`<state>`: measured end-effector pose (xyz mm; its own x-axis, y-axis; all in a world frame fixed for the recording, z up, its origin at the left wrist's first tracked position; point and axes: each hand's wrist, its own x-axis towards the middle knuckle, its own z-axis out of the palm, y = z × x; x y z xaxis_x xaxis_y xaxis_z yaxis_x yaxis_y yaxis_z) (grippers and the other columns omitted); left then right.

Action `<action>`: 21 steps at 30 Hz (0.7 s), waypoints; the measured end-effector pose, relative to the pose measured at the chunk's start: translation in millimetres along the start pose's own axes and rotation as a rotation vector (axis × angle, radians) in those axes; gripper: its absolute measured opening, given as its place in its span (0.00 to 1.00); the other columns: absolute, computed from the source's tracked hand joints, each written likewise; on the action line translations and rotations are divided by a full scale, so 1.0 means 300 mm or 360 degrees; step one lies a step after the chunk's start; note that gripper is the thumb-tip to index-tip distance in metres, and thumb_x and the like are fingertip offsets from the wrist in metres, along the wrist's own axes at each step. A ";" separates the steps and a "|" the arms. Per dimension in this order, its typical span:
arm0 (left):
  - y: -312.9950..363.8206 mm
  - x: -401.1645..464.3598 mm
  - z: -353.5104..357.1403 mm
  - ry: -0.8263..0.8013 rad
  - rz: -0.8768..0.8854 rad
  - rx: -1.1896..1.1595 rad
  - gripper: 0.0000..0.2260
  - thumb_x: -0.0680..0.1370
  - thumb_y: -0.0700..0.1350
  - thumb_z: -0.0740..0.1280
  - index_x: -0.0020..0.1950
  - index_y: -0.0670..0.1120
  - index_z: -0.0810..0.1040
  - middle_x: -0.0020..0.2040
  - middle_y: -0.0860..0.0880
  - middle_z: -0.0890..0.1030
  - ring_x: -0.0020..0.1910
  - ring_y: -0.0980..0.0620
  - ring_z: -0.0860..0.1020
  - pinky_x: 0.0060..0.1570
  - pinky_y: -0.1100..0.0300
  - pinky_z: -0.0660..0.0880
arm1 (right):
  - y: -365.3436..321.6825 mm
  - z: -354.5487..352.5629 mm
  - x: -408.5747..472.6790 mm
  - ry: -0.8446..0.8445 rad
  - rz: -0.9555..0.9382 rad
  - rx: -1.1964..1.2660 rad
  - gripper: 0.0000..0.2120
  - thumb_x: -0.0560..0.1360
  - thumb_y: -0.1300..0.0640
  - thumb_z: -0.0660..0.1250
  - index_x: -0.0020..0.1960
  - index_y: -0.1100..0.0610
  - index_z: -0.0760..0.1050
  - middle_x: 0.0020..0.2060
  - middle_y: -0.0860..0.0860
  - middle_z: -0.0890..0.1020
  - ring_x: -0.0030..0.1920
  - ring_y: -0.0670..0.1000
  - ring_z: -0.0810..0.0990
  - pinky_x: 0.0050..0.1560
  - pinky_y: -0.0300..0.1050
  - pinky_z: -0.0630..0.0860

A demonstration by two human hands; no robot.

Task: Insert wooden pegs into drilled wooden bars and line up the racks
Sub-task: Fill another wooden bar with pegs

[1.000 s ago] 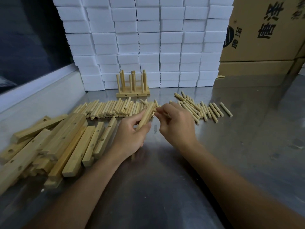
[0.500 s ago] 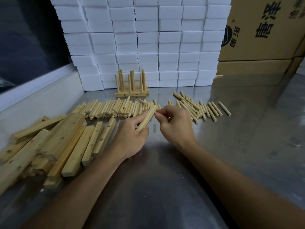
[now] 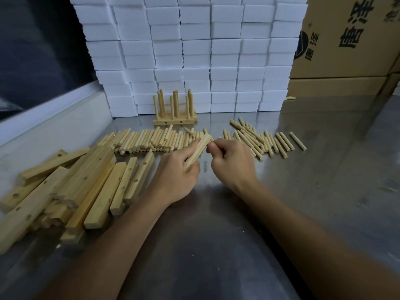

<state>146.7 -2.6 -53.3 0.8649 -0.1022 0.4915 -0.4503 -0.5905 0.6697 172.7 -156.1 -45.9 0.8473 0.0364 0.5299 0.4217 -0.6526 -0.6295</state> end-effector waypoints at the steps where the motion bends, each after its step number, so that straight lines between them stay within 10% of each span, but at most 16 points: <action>1: 0.000 -0.002 -0.005 0.0003 0.0018 0.0024 0.25 0.78 0.38 0.67 0.75 0.49 0.70 0.55 0.49 0.83 0.40 0.58 0.79 0.38 0.72 0.72 | -0.002 -0.006 0.004 -0.0076 0.0070 0.0104 0.13 0.81 0.56 0.63 0.40 0.58 0.80 0.24 0.45 0.72 0.26 0.46 0.68 0.30 0.44 0.65; 7: -0.015 -0.004 -0.030 0.0031 0.0173 0.0196 0.26 0.76 0.38 0.67 0.74 0.50 0.72 0.39 0.51 0.80 0.33 0.58 0.74 0.35 0.63 0.71 | -0.023 -0.040 0.014 -0.0317 0.0272 0.0675 0.17 0.82 0.58 0.62 0.36 0.55 0.80 0.26 0.55 0.70 0.25 0.47 0.64 0.28 0.36 0.64; 12: -0.023 0.007 -0.018 -0.0012 0.0074 0.0092 0.26 0.76 0.40 0.66 0.74 0.53 0.71 0.52 0.51 0.83 0.44 0.51 0.81 0.47 0.52 0.79 | -0.002 -0.024 0.002 -0.0262 0.0282 0.0774 0.15 0.82 0.58 0.63 0.39 0.53 0.83 0.25 0.51 0.74 0.26 0.44 0.68 0.30 0.34 0.69; 16: -0.022 0.013 -0.013 0.0152 -0.0205 -0.0079 0.21 0.77 0.42 0.68 0.68 0.57 0.76 0.45 0.64 0.80 0.29 0.55 0.80 0.26 0.58 0.78 | 0.008 -0.007 0.005 -0.0010 0.0133 0.0558 0.13 0.81 0.55 0.64 0.42 0.58 0.83 0.32 0.55 0.82 0.32 0.52 0.79 0.38 0.50 0.78; 21: -0.030 0.041 -0.001 0.0394 -0.0686 -0.0658 0.07 0.80 0.41 0.65 0.56 0.50 0.75 0.43 0.49 0.82 0.21 0.49 0.76 0.23 0.56 0.76 | 0.061 -0.040 0.022 0.0254 0.0098 0.0175 0.12 0.80 0.56 0.64 0.39 0.55 0.79 0.29 0.47 0.77 0.31 0.46 0.74 0.36 0.47 0.75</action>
<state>161.4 1.8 -53.2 0.9327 0.2924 0.2112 -0.1649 -0.1749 0.9707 182.3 -176.9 -47.0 0.8143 -0.1275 0.5662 0.4106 -0.5630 -0.7173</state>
